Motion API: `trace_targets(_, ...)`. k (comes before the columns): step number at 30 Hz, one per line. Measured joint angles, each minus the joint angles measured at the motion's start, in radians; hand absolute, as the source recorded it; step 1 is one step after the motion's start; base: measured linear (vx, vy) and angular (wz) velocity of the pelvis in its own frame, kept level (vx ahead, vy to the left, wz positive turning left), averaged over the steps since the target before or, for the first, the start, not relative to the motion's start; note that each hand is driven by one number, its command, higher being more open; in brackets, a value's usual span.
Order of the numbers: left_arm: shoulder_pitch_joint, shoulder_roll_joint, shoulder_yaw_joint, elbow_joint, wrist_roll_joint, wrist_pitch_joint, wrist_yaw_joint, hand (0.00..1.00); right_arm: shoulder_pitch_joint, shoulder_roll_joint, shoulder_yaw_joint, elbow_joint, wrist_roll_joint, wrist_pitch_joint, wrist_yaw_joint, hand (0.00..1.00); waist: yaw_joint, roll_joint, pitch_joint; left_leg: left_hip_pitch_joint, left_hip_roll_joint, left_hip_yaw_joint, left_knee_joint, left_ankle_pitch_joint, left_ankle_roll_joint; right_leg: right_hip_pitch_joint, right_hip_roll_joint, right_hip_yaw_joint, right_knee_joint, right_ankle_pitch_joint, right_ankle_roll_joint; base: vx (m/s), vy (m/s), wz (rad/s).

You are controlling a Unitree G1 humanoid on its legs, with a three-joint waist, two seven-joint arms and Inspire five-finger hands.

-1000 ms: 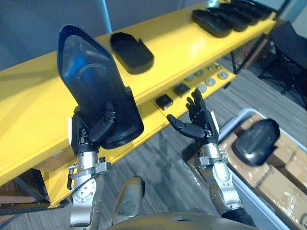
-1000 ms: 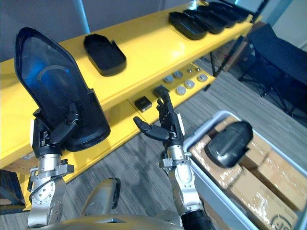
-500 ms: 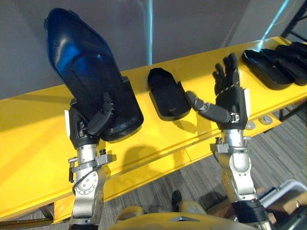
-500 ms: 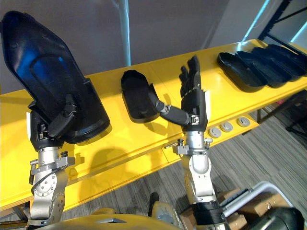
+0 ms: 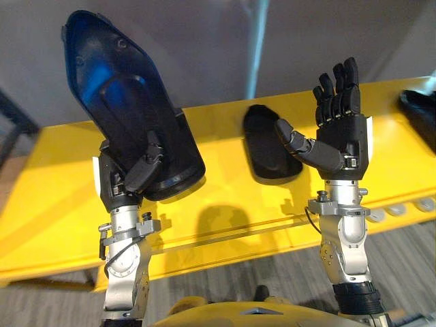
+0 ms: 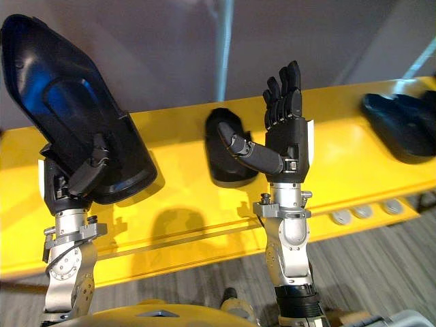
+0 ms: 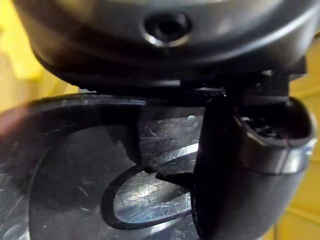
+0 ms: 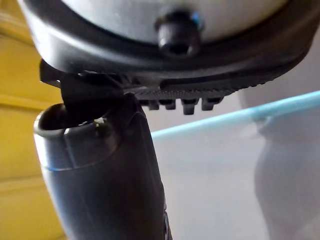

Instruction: Walk over and take three plastic housings, then place them on the shelf

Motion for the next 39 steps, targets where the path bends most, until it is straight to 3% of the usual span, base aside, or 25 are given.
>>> trace_targets(1, 0.001, 0.000, -0.008, -0.001, 0.022, -0.006, -0.006, 0.00, -0.003, -0.006, -0.007, 0.006, 0.003, 0.001, -0.002, 1.00, 0.004, 0.010, 0.005, -0.023, 0.078, 0.034, 0.022, -0.005, -0.018, 0.011, -0.017, -0.008, 0.002, -0.005, 0.007, -0.10, 0.183, 0.98)
trace_targets(2, 0.007, -0.002, -0.008, 0.000, 0.026, -0.010, -0.015, 0.00, -0.006, -0.006, 0.000, 0.020, 0.006, 0.002, 0.009, 1.00, 0.007, 0.012, 0.007, -0.049, 0.151, 0.044, 0.057, -0.001, -0.024, 0.021, -0.046, -0.026, 0.006, -0.015, 0.039, -0.10, 0.220, 0.81)
trace_targets(4, 0.026, -0.002, -0.008, 0.000, 0.024, -0.016, -0.031, 0.00, -0.006, -0.006, 0.018, 0.032, 0.044, 0.003, 0.033, 1.00, 0.006, 0.018, 0.011, -0.058, 0.230, 0.033, 0.072, 0.032, -0.020, 0.016, -0.091, -0.023, 0.051, -0.037, 0.077, -0.08, 0.348, 0.37)
trace_targets(6, 0.049, -0.003, -0.009, -0.001, 0.023, -0.022, -0.048, 0.00, -0.018, -0.009, 0.041, 0.038, 0.055, 0.003, 0.058, 1.00, 0.008, 0.037, 0.014, -0.030, 0.260, -0.023, 0.067, 0.076, -0.015, -0.012, -0.130, 0.021, 0.096, -0.053, 0.133, -0.12, 0.552, -0.15)
trace_targets(7, 0.056, -0.003, -0.009, -0.001, 0.023, -0.023, -0.056, 0.00, -0.034, -0.015, 0.052, 0.043, 0.062, 0.003, 0.064, 1.00, 0.008, 0.052, 0.015, -0.009, 0.253, -0.029, 0.064, 0.031, -0.053, -0.023, -0.139, 0.050, 0.100, -0.047, 0.156, -0.13, 0.736, -0.50)
trace_targets(8, 0.045, 0.015, -0.002, 0.001, 0.019, -0.021, -0.083, 0.00, -0.047, 0.009, 0.064, 0.062, 0.073, -0.003, 0.067, 1.00, 0.005, 0.034, 0.030, -0.008, 0.206, 0.012, 0.094, -0.051, -0.109, -0.025, -0.186, 0.115, 0.072, -0.037, 0.168, -0.10, 0.606, -0.52)
trace_targets(10, 0.043, 0.048, -0.004, 0.002, 0.017, -0.016, -0.111, 0.00, -0.034, 0.046, 0.102, 0.093, 0.067, -0.002, 0.047, 1.00, 0.004, 0.000, 0.044, -0.035, 0.167, 0.046, 0.142, -0.074, -0.075, -0.028, -0.202, 0.164, 0.038, -0.038, 0.148, -0.07, 0.470, -0.39)
trace_targets(11, 0.037, 0.059, -0.002, 0.005, 0.017, -0.012, -0.123, 0.00, -0.034, 0.051, 0.117, 0.108, 0.064, -0.002, 0.042, 1.00, 0.003, -0.008, 0.049, -0.045, 0.165, 0.051, 0.161, -0.080, -0.065, -0.026, -0.185, 0.168, 0.046, 0.002, 0.152, 0.01, 0.360, -0.48)
trace_targets(12, 0.031, 0.090, 0.008, 0.011, 0.017, 0.002, -0.147, 0.00, -0.036, 0.067, 0.149, 0.142, 0.030, -0.001, 0.026, 1.00, 0.018, -0.025, 0.049, -0.048, 0.156, 0.087, 0.166, -0.088, -0.051, -0.031, -0.167, 0.126, 0.044, 0.082, 0.131, 0.02, 0.257, -0.43)
trace_targets(14, 0.004, 0.109, 0.014, 0.034, 0.017, 0.030, -0.168, 0.00, -0.032, 0.073, 0.165, 0.144, -0.017, -0.003, 0.010, 1.00, 0.002, -0.010, 0.056, -0.047, 0.148, 0.092, 0.135, -0.068, -0.023, -0.028, -0.130, 0.127, 0.072, 0.059, 0.118, 0.01, 0.188, -0.12)
trace_targets(15, -0.028, 0.124, 0.014, 0.048, 0.014, 0.049, -0.189, 0.00, -0.031, 0.072, 0.163, 0.142, -0.053, -0.003, -0.005, 1.00, -0.002, -0.012, 0.054, -0.043, 0.139, 0.091, 0.093, -0.042, -0.014, -0.026, -0.090, 0.145, 0.085, 0.023, 0.126, 0.01, 0.124, 0.19)
trace_targets(17, -0.076, 0.142, 0.009, 0.052, -0.011, 0.077, -0.223, 0.00, -0.032, 0.069, 0.142, 0.126, -0.094, -0.003, -0.028, 1.00, -0.010, -0.018, 0.050, -0.044, 0.104, 0.086, 0.030, 0.002, -0.003, -0.025, -0.071, 0.123, 0.077, -0.020, 0.106, 0.01, 0.085, 0.19)
trace_targets(22, -0.123, 0.147, -0.037, 0.052, -0.055, 0.160, -0.243, 0.00, -0.023, 0.040, 0.066, 0.074, -0.125, 0.018, -0.039, 1.00, -0.029, -0.014, 0.046, -0.033, 0.088, 0.107, -0.008, 0.026, -0.011, -0.019, -0.075, 0.118, 0.031, -0.011, 0.118, -0.01, -0.004, -0.07)
trace_targets(24, -0.119, 0.146, -0.047, 0.057, -0.058, 0.200, -0.230, 0.00, -0.012, 0.019, 0.041, 0.009, -0.124, 0.043, -0.028, 1.00, -0.037, -0.014, 0.045, -0.017, 0.101, 0.130, -0.025, 0.031, -0.021, -0.020, -0.061, 0.137, 0.017, -0.004, 0.127, -0.03, -0.067, -0.40)
trace_targets(29, -0.117, 0.135, -0.046, 0.101, -0.097, 0.275, -0.179, 0.00, 0.048, -0.030, -0.030, -0.114, -0.105, 0.078, 0.058, 1.00, -0.077, -0.012, 0.041, 0.027, 0.136, 0.192, -0.064, 0.038, -0.041, -0.027, -0.021, 0.195, -0.019, 0.019, 0.112, -0.04, -0.058, -0.43)
trace_targets(34, -0.155, 0.104, -0.046, 0.161, -0.101, 0.334, -0.130, 0.00, 0.098, -0.041, -0.042, -0.114, -0.076, 0.119, 0.085, 1.00, -0.090, -0.013, 0.040, 0.045, 0.136, 0.213, -0.086, 0.049, -0.044, -0.029, -0.017, 0.211, -0.019, 0.024, 0.113, -0.03, -0.006, -0.12)
trace_targets(39, -0.173, 0.095, -0.048, 0.203, -0.129, 0.343, -0.051, 0.00, 0.104, -0.041, -0.029, -0.113, -0.073, 0.129, 0.093, 1.00, -0.099, -0.016, 0.041, 0.040, 0.134, 0.221, -0.093, 0.058, -0.043, -0.045, -0.016, 0.223, -0.020, 0.032, 0.111, -0.01, 0.004, -0.03)
